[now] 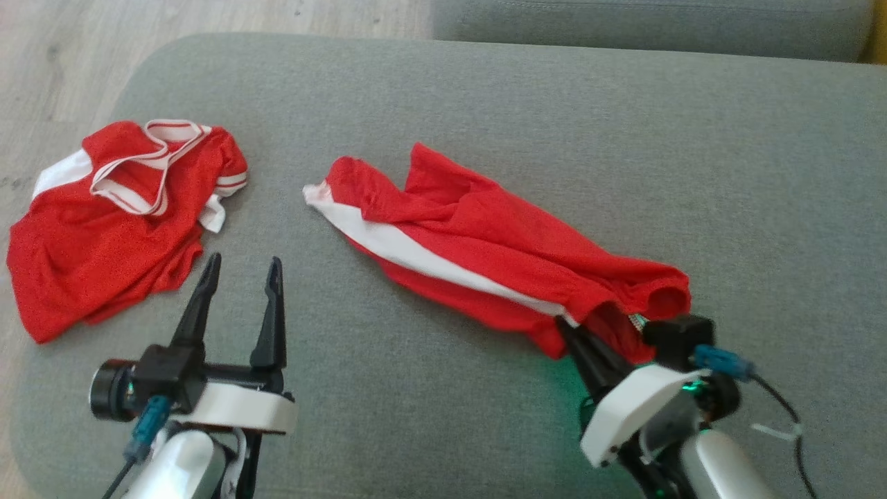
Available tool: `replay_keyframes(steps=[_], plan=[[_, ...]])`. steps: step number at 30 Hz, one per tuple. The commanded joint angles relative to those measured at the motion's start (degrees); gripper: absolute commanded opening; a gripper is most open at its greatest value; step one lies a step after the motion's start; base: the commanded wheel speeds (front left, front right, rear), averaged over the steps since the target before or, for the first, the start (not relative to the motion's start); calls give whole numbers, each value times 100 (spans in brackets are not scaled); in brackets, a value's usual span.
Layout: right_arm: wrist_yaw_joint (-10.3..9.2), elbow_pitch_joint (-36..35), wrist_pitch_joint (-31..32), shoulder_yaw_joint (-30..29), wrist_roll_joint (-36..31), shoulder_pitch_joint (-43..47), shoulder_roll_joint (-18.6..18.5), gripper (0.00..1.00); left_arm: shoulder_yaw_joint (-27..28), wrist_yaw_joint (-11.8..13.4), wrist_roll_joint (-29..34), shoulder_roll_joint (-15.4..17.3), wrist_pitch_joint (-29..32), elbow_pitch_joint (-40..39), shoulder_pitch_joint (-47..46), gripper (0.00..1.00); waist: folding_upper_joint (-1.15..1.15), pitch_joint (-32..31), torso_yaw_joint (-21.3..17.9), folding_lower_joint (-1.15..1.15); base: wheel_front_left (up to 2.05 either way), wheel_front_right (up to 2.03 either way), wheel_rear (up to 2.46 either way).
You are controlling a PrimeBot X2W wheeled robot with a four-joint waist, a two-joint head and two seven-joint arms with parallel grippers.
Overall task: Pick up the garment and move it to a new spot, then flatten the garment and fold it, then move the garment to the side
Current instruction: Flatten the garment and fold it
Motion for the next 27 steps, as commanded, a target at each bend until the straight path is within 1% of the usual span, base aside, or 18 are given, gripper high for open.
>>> replay_keyframes(steps=[1,4,10,13,14,17,19,20,21,22,27], plan=[[-3,-393,55,-77,-159,58,-14,0,345,-16,31,79,-118,-236,-279,100,0,-17,-80,0,0,0,0],[-3,-720,261,-331,-308,214,-91,0,463,-55,102,58,-153,-328,-229,100,0,-28,-172,0,0,0,0],[-3,-1185,734,-967,-447,474,-404,0,758,-210,292,-28,-165,-483,-76,100,0,-22,-308,0,0,0,0],[-3,-1269,953,-1325,-440,539,-511,0,838,-309,349,-82,-166,-454,2,100,0,-4,-367,0,0,0,0],[-3,-1269,953,-1325,-440,539,-511,0,838,-309,349,-82,-166,-454,2,100,0,-4,-367,0,0,0,0],[-3,-1259,1136,-1588,-417,581,-566,0,876,-384,401,-136,-167,-396,48,100,0,7,-420,0,0,0,0],[-3,-1250,1198,-1665,-379,619,-520,0,912,-443,447,-183,-167,-324,77,100,0,-6,-480,0,0,0,0],[-3,-1254,1171,-1665,-342,635,-490,7,923,-455,454,-197,-167,-295,92,100,0,-16,-502,0,0,0,0],[-3,-1254,1147,-1653,-320,660,-465,72,943,-461,466,-211,-167,-277,108,100,0,-28,-527,0,0,0,0],[-3,-1254,1115,-1652,-298,692,-437,100,958,-470,477,-225,-167,-260,126,100,0,-41,-546,0,0,0,0],[-3,-1408,758,-1687,-374,918,-330,100,1000,-487,532,-290,-167,-186,233,100,0,-145,-606,0,0,0,0]])
